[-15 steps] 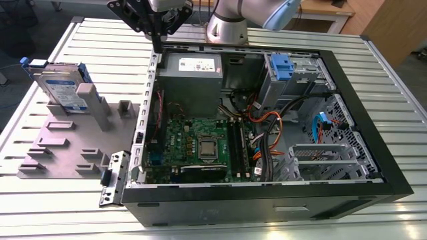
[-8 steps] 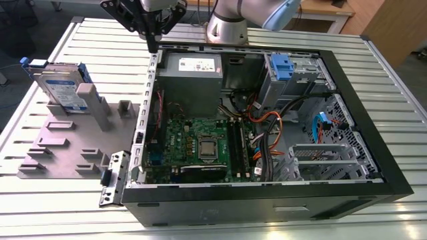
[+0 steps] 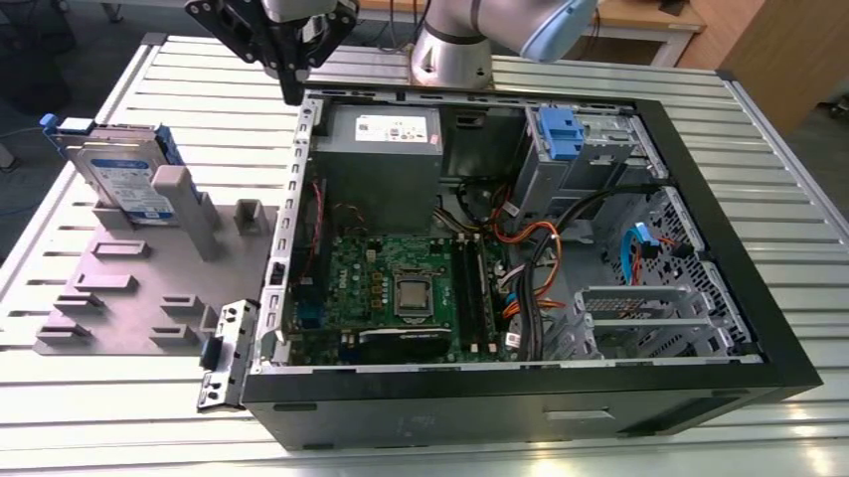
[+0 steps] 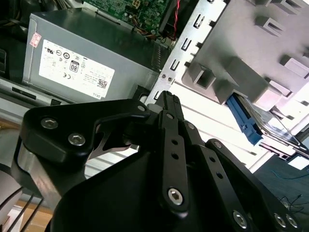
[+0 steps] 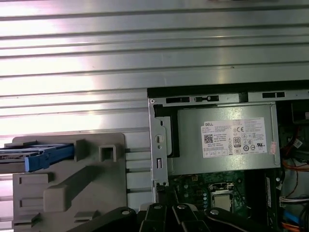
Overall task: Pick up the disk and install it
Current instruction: 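Reach for the disk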
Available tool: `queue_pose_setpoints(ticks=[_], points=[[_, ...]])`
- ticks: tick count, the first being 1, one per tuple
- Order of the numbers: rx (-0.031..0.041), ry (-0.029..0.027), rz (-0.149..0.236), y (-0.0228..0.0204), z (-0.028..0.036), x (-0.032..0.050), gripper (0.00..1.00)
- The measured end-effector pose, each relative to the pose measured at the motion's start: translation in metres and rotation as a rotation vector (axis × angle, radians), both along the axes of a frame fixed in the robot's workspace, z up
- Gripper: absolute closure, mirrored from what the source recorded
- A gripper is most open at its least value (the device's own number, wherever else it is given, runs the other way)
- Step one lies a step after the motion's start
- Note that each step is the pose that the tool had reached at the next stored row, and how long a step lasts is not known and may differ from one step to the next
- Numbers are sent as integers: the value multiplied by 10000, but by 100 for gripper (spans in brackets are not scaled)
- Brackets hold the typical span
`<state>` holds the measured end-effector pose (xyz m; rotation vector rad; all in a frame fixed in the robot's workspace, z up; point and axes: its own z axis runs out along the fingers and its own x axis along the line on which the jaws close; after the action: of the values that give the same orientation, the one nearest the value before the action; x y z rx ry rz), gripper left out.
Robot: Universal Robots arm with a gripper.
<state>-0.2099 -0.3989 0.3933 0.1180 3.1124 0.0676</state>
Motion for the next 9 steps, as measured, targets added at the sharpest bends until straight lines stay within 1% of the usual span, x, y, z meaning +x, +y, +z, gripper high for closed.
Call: queue_pose_setpoints(ticks=[9], points=[[1, -1, 0, 0, 0, -128, 89]])
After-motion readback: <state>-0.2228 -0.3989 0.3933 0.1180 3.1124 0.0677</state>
